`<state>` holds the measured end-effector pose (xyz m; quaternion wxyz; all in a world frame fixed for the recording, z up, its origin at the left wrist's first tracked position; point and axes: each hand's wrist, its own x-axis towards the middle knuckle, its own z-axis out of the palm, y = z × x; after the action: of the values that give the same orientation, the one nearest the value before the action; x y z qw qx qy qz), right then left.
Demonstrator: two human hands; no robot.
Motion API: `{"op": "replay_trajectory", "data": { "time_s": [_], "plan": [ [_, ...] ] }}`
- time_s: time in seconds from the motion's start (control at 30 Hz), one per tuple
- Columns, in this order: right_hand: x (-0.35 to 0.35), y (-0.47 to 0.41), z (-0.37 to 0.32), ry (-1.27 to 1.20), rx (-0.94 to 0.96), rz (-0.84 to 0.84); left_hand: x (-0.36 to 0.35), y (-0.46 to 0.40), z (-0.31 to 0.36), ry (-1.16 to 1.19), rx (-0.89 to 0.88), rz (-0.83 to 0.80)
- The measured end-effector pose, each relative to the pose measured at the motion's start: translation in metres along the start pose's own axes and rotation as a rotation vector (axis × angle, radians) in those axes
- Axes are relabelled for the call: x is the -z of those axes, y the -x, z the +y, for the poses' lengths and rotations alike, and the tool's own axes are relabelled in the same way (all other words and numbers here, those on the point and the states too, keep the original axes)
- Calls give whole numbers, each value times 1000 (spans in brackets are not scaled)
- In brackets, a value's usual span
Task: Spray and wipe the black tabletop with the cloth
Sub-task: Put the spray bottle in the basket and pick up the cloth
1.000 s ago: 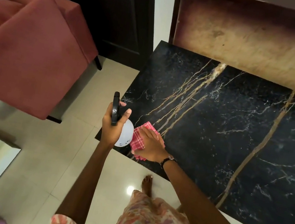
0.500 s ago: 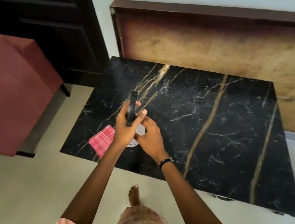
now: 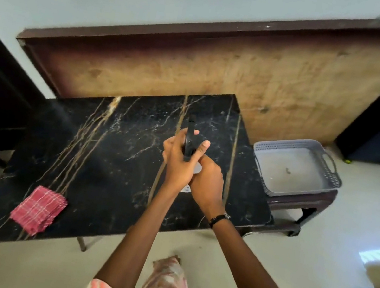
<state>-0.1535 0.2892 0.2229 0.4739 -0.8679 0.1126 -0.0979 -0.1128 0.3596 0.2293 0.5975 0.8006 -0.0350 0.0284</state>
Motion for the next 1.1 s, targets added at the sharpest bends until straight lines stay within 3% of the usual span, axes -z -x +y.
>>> {"op": "replay_trajectory", "data": {
  "time_s": [0.2, 0.43, 0.67, 0.87, 1.1],
  "plan": [
    [65, -32, 46, 228, -126, 125, -94, -14, 16, -41, 9, -126],
    [113, -99, 104, 146, -130, 222, -180, -61, 40, -11, -7, -226],
    [142, -159, 160, 93, -213, 292, -247, -108, 42, -2, 49, -456],
    [166, -199, 216, 45, -188, 228, -289, -112, 10, -6, 242, -637],
    [181, -233, 296, 110, -256, 168, -331, -103, -30, 35, 569, -730]
  ]
}}
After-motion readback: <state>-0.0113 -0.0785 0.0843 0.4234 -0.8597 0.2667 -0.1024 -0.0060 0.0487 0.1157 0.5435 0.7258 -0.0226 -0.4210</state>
